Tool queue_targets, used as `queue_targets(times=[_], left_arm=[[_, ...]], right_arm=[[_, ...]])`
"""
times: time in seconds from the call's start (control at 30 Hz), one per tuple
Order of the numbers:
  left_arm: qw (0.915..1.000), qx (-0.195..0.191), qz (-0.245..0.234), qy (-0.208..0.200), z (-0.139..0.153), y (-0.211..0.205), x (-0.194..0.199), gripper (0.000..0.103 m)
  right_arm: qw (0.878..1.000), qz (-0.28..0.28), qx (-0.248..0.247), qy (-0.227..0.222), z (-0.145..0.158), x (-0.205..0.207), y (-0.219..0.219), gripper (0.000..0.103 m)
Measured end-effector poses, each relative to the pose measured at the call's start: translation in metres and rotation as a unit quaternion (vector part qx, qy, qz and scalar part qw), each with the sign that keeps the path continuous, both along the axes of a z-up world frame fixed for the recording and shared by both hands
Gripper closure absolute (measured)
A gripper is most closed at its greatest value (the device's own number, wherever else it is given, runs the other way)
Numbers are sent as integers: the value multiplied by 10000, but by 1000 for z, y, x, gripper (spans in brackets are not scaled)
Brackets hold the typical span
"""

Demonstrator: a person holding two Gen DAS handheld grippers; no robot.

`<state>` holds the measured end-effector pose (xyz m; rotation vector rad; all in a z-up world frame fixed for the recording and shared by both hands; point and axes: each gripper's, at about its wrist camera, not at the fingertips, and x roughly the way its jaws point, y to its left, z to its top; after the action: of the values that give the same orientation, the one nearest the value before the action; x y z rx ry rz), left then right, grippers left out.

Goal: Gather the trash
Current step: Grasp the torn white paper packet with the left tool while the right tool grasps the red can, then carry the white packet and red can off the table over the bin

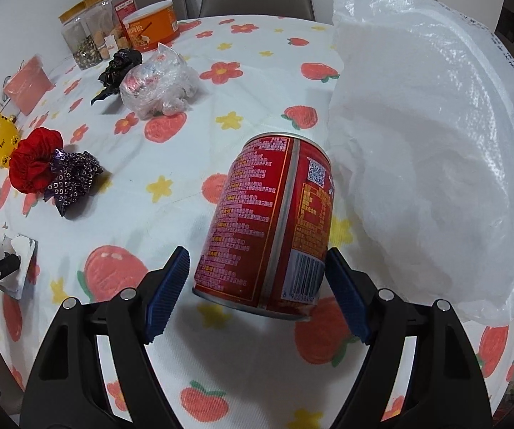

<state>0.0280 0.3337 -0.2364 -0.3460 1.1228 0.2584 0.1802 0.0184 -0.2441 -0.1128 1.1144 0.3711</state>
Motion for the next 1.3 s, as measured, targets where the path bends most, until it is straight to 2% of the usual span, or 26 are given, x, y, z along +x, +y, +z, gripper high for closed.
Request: queue_targets(times=[0.13,0.27,0.37,0.43,0.57,0.67,0.7,0.73,1.0,1.3], left_arm=[[10000,-47,-44,-29,-2,0,0,66],[9993,-381,24,-52,-8,4,3,66],[9993,-366,39,-102,-9,3,5,65],[9993,-362,43,-127,-9,2,5,66],[9992,-368,47,-157,-8,2,5,68],[9993,-326,15,-174,-5,-1,6,76],[9993,-338,-9,-178,-3,-3,6,88],[9992,-361,-77,-124,-3,-5,8,92],[9983,-445,-362,-122,0,-35,14,92],[9918,-477,-1136,-324,23,-90,41,92]], right_arm=[[9999,63,-41,81,-7,0,2,28],[9999,106,-73,91,-9,0,6,28],[9998,158,-92,67,-9,0,8,29],[9998,192,-101,51,-9,1,8,35],[9996,267,-49,76,-8,0,8,36],[9993,364,13,79,-6,-3,9,36],[9991,414,19,75,-5,-5,11,36],[9989,456,26,68,-4,-6,12,36],[9972,724,169,26,9,-18,14,37],[9976,580,377,1,30,-31,-15,39]])
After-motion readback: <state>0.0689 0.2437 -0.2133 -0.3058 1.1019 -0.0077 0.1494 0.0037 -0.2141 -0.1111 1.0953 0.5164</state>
